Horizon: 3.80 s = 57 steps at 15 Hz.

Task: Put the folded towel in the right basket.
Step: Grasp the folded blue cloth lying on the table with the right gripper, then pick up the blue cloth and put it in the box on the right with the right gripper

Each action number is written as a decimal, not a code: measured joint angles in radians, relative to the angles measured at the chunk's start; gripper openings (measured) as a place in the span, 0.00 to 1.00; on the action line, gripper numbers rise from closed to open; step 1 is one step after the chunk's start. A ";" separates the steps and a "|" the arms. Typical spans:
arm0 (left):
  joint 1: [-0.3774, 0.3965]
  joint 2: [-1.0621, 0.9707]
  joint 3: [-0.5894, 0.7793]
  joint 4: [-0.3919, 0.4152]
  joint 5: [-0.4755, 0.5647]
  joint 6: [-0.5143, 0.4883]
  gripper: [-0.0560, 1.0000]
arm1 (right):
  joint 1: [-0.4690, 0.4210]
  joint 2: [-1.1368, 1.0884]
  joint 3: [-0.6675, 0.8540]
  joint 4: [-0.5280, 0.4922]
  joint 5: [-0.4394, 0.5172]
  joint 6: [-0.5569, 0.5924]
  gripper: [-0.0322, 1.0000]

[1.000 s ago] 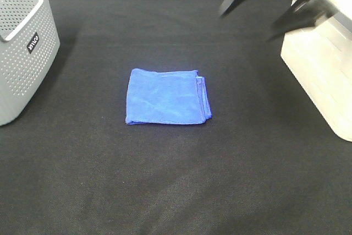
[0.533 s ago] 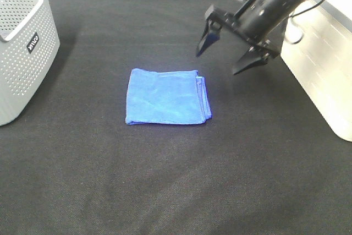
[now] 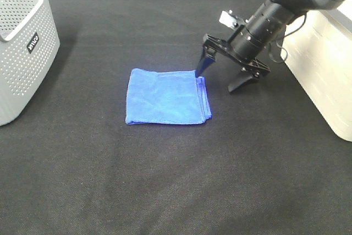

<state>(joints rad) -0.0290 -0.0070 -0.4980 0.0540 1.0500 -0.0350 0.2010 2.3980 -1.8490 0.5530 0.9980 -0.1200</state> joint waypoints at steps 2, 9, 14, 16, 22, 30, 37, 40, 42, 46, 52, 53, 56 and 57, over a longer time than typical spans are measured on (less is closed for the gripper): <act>0.000 0.000 0.000 0.003 0.000 0.000 0.99 | -0.009 0.024 -0.003 0.004 0.006 0.000 0.91; 0.000 0.000 0.000 0.011 0.000 0.000 0.99 | 0.136 0.097 -0.035 0.141 -0.016 0.000 0.88; 0.000 0.000 0.000 0.012 0.000 0.000 0.99 | 0.186 0.115 -0.038 0.192 -0.044 0.000 0.83; 0.000 0.000 0.000 0.012 0.000 0.000 0.99 | 0.186 0.115 -0.038 0.192 -0.045 0.000 0.77; 0.000 0.000 0.000 0.017 0.000 0.000 0.99 | 0.189 0.132 -0.074 0.138 -0.017 0.000 0.20; 0.000 0.000 0.000 0.019 0.000 0.000 0.99 | 0.186 0.157 -0.619 0.067 0.207 0.052 0.20; 0.000 0.000 0.000 0.022 0.000 0.000 0.99 | -0.175 -0.139 -0.939 0.096 0.216 0.114 0.20; 0.000 0.000 0.000 0.022 0.000 0.000 0.99 | -0.288 -0.200 -0.939 0.061 0.217 0.114 0.20; 0.000 0.000 0.000 0.022 0.000 0.000 0.99 | -0.402 -0.245 -0.939 0.015 0.219 0.114 0.20; 0.000 0.000 0.000 0.022 0.000 0.000 0.99 | -0.474 -0.265 -0.921 -0.133 0.221 0.102 0.20; 0.000 0.000 0.000 0.023 0.000 0.000 0.99 | -0.474 -0.268 -0.663 -0.289 0.222 -0.028 0.20; 0.000 0.000 0.000 0.023 0.000 0.000 0.99 | -0.474 -0.268 -0.663 -0.289 0.222 -0.028 0.20; 0.000 0.000 0.000 0.023 0.000 0.000 0.99 | -0.474 -0.268 -0.451 -0.339 0.225 -0.028 0.20; 0.000 0.000 0.000 0.023 0.000 0.000 0.99 | -0.474 -0.268 -0.399 -0.348 0.225 -0.028 0.20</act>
<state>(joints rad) -0.0290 -0.0070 -0.4980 0.0770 1.0500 -0.0350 -0.2730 2.1300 -2.2480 0.2050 1.2230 -0.1480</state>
